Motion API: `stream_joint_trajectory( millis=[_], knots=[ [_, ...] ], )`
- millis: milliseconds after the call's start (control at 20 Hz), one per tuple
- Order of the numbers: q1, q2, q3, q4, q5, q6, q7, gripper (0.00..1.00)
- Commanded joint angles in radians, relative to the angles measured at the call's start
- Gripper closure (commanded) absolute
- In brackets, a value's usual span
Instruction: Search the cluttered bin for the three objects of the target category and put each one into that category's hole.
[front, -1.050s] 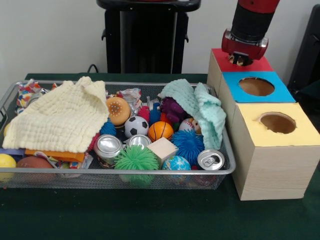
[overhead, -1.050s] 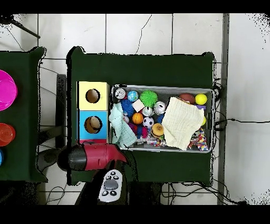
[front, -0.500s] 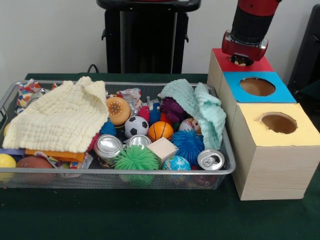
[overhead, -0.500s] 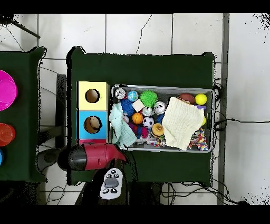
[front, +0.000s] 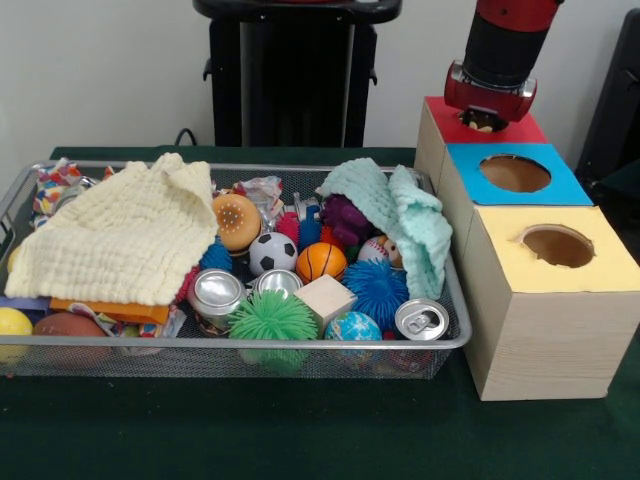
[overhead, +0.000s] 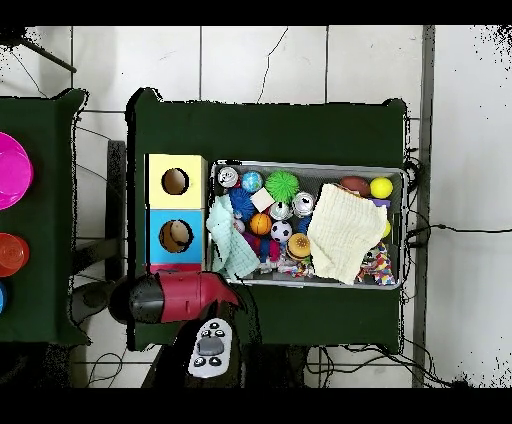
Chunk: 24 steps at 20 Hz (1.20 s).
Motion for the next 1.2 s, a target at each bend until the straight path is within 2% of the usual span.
stream_joint_trajectory(
  millis=[50, 300, 400, 450, 1000, 1200],
  knots=[
    [0.012, -0.009, 0.029, -0.041, -0.016, -0.049, 0.111, 0.0],
    [0.055, -0.058, -0.018, -0.026, -0.022, -0.002, 0.129, 0.0],
    [0.05, -0.065, -0.016, -0.018, -0.016, 0.0, 0.126, 0.0],
    [0.051, -0.068, -0.017, -0.013, -0.008, 0.006, 0.123, 1.0],
    [0.024, -0.082, 0.002, 0.021, 0.0, -0.014, 0.114, 1.0],
    [0.027, -0.077, -0.001, 0.003, -0.011, 0.0, 0.101, 1.0]
  ],
)
